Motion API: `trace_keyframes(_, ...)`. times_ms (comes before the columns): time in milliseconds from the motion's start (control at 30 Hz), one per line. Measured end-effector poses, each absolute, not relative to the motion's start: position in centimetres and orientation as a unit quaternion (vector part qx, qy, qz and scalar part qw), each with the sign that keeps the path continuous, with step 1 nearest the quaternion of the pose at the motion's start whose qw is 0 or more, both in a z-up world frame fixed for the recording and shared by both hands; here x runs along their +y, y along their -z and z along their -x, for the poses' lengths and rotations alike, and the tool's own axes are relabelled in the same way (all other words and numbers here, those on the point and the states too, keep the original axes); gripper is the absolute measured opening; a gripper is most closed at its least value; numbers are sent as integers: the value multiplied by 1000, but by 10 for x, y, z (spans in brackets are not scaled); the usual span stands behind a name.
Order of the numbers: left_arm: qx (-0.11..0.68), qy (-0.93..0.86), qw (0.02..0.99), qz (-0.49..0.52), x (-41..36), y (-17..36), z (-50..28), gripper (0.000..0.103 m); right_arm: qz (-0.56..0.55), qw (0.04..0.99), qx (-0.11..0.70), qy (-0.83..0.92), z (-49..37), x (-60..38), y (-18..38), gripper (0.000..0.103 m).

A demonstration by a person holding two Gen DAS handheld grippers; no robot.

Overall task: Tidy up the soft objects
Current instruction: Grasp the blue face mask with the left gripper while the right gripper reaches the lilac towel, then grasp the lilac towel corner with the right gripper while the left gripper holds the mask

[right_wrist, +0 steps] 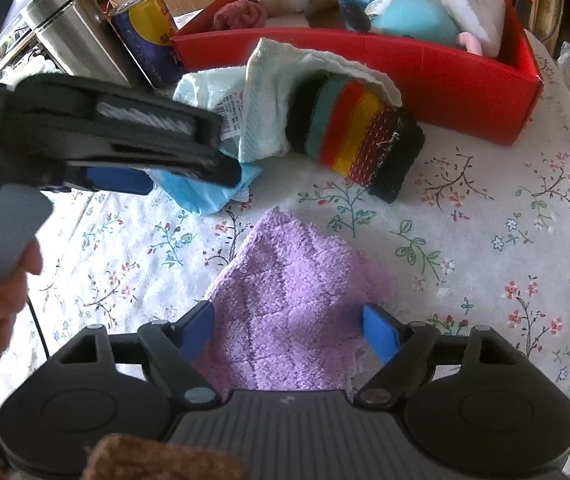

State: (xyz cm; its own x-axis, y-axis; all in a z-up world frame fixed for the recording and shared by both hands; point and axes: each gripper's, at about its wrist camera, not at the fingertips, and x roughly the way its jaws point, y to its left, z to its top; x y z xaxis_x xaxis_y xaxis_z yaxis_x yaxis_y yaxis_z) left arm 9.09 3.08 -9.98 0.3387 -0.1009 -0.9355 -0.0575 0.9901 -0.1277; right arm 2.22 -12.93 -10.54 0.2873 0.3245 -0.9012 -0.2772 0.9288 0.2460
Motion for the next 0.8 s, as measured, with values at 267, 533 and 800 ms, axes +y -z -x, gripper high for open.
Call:
trace_keyframes(267,552,0,832,60,25,102,-96,59,-16,802,565,-192,-25,-126,107,55)
trace_keyframes(533,557,21,828,61,23,95,-90,26,18,803,560,-201,-19,-121,107,53)
trace_keyframes(800,560,32,826,60,21,83,-76,20,55,812,546,-197,-12,-119,103,10)
